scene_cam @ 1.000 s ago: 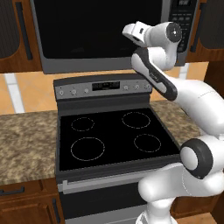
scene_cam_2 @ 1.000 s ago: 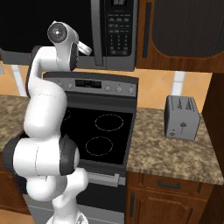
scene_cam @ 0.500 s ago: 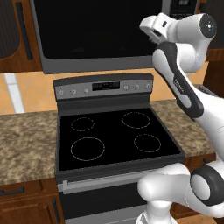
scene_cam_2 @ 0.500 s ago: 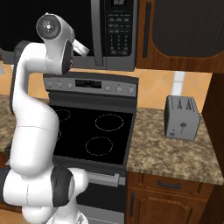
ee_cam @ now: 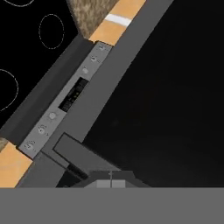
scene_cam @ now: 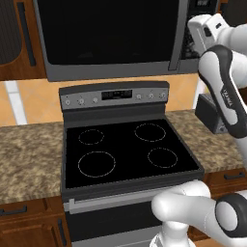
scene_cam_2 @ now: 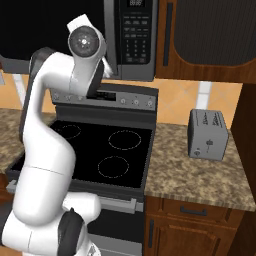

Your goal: Open the microwave, place the bowl with waffle inside the microwave, then close the microwave door and turn it on.

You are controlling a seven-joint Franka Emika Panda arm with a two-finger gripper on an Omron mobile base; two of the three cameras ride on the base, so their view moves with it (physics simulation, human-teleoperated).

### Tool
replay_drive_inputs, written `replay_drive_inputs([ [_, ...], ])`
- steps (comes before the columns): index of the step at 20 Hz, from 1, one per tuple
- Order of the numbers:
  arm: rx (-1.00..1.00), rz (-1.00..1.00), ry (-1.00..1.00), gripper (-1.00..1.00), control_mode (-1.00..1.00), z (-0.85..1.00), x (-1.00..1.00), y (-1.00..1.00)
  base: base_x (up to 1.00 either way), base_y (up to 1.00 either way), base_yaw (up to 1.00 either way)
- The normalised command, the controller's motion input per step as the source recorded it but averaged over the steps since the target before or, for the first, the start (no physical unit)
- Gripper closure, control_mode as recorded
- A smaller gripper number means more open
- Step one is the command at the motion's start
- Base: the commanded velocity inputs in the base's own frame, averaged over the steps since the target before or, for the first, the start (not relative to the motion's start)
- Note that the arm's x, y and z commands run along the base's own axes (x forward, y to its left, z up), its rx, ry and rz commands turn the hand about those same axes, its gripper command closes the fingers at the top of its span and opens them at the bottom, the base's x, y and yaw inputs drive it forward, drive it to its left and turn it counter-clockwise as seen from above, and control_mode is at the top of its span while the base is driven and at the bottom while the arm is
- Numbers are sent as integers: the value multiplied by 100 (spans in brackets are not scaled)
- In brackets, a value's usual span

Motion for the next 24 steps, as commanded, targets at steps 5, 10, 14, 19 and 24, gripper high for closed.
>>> replay_drive_inputs([
  [5,26,0,1,100,-100,-14,-1,-58,0,0,0],
  [10,15,0,0,100,-100,-28,3,-27,0,0,0],
  [14,11,0,0,100,-100,-28,13,-10,0,0,0],
  [19,8,0,0,100,-100,-21,24,0,0,0,0],
  [24,8,0,0,100,-100,-4,35,-1,0,0,0],
])
